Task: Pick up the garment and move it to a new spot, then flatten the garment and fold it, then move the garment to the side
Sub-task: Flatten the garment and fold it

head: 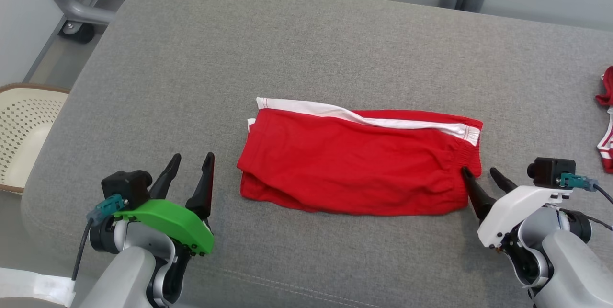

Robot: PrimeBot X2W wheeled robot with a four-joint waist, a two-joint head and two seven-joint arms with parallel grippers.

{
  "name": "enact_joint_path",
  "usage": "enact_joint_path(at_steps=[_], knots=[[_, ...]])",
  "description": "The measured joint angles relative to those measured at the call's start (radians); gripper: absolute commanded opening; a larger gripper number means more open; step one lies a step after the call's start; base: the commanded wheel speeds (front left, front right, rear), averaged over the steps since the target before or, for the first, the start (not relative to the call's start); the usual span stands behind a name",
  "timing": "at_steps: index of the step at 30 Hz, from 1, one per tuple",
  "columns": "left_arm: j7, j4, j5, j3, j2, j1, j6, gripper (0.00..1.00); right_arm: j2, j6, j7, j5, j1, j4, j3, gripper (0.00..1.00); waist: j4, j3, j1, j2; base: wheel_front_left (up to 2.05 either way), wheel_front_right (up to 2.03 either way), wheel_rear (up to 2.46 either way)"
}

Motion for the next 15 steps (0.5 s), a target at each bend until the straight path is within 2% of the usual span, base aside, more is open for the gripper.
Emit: enact_joint_path(at_steps=[10, 15], knots=[[0.019, -0.032, 0.0, -0.004, 0.004, 0.005, 0.003, 1.0, 0.058, 0.016, 0.02, 0.1, -0.008, 0.068, -0.039, 1.0, 0.014, 0.002, 0.0, 0.0, 0.0, 0.0, 0.0], [0.028, -0.052, 0.0, -0.004, 0.007, 0.008, 0.012, 1.0, 0.082, 0.039, 0.02, 0.148, -0.011, 0.093, -0.059, 1.0, 0.029, 0.002, 0.0, 0.0, 0.0, 0.0, 0.0]])
